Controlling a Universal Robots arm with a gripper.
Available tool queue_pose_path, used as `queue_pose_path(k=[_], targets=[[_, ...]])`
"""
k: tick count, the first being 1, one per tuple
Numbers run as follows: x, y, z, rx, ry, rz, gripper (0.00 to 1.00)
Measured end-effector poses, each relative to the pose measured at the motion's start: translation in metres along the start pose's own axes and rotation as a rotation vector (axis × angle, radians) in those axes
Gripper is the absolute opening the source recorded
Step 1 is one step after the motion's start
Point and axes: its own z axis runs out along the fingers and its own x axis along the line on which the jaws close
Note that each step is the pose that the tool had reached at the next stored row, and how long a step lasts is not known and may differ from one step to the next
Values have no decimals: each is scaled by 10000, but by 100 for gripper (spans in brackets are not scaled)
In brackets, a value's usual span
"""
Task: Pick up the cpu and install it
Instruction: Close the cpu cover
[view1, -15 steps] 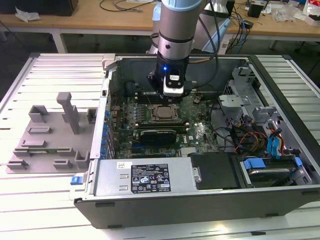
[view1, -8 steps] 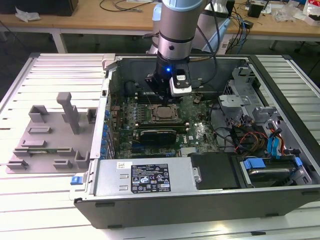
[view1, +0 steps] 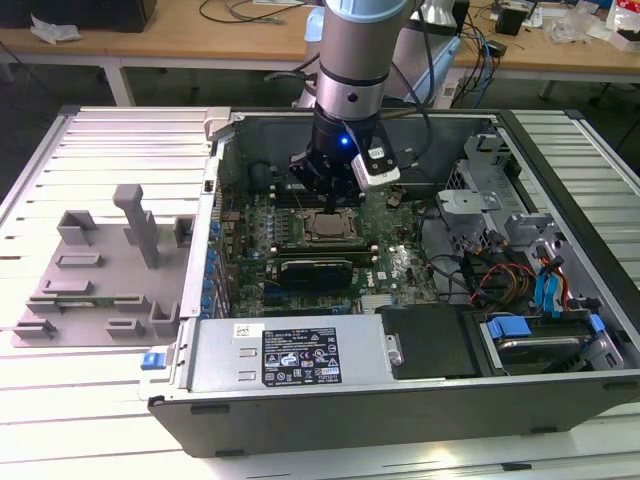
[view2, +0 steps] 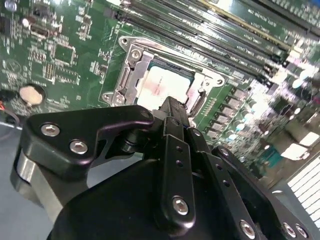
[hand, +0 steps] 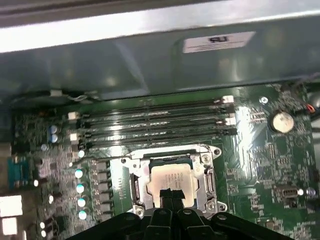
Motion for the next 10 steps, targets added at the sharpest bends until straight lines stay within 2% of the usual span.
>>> queue_pose_path(k=[1, 2, 3, 4, 5, 6, 7, 8, 10], targets=[[0, 0, 1, 12, 4, -288, 11], [-1, 0, 2, 10, -67, -370, 11], [-1, 0, 4, 7, -185, -411, 11], [0, 0, 5, 21, -472, -476, 11], [2, 0, 9, 34, -568, -505, 11], [2, 0, 14, 45, -581, -513, 11], [2, -1, 19, 98, -580, -513, 11], [2, 3, 22, 215, -581, -515, 11], [2, 4, 23, 236, -582, -525, 11]])
